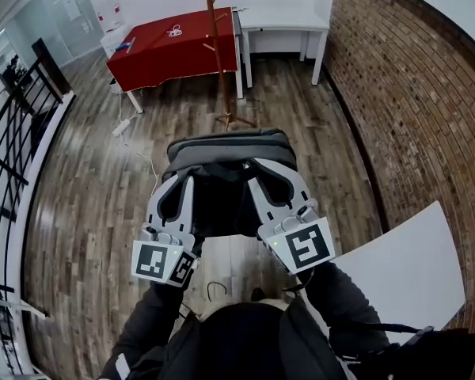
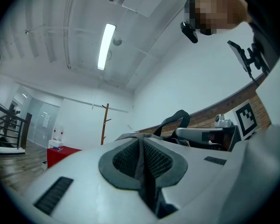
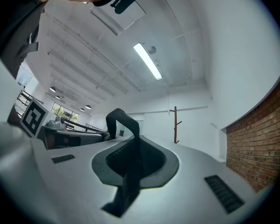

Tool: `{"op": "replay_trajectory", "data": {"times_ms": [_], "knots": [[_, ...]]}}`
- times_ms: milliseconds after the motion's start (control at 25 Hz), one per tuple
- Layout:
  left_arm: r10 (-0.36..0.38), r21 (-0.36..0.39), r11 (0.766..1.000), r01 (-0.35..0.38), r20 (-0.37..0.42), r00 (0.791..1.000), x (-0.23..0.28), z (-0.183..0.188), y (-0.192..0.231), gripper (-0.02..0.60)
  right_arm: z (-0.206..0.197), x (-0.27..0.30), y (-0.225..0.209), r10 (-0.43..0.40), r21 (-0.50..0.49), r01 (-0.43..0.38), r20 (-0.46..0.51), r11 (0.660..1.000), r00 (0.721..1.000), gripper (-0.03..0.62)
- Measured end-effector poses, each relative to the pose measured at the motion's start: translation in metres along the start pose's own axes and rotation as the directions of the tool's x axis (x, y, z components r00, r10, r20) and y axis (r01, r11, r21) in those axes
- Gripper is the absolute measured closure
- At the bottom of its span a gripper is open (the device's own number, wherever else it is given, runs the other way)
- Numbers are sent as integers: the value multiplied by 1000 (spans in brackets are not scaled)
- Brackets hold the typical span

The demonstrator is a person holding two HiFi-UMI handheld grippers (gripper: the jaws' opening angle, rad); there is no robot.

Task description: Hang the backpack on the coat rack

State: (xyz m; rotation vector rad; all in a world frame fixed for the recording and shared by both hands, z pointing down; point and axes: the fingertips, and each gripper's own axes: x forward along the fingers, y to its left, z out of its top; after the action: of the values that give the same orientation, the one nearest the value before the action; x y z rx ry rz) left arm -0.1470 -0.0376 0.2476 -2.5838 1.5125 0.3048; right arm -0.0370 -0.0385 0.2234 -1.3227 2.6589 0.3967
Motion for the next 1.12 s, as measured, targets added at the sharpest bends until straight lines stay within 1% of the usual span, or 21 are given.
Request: {"op": "replay_trajectory", "data": {"times_ms": [160,280,320,440,640,800,1120], "knots": [[-10,-19,1000,10,-4,1000,28,-12,14,548,-10,23,-19,-10,-6,10,-12,1000,1000,574],[-29,-38,999,28,-16,999,48,-27,26,548,-28,39,-33,-32,-11,32,-77,999,996,574],[-38,-42,998,37,-15,999,55,-31,32,548,-34,45,-37,-36,-16,35,-84,999,996,574],[-62,-47,997,62,0,998,78,-40,50,548,-46,67,-47,-47,-33,45,-78,998,996,574],[-75,-63,995,75,1,997,108,-53,85,548,-64,106,-58,-72,-26,70,-90,997,993,574],[-81,-41,996,81,21,997,137,-53,111,548,-71,140,-74,-84,-37,81,-82,996,993,574],[-111,-43,993,111,5,994,185,-63,155,548,-88,201,-100,-117,-24,115,-85,993,990,574]]}}
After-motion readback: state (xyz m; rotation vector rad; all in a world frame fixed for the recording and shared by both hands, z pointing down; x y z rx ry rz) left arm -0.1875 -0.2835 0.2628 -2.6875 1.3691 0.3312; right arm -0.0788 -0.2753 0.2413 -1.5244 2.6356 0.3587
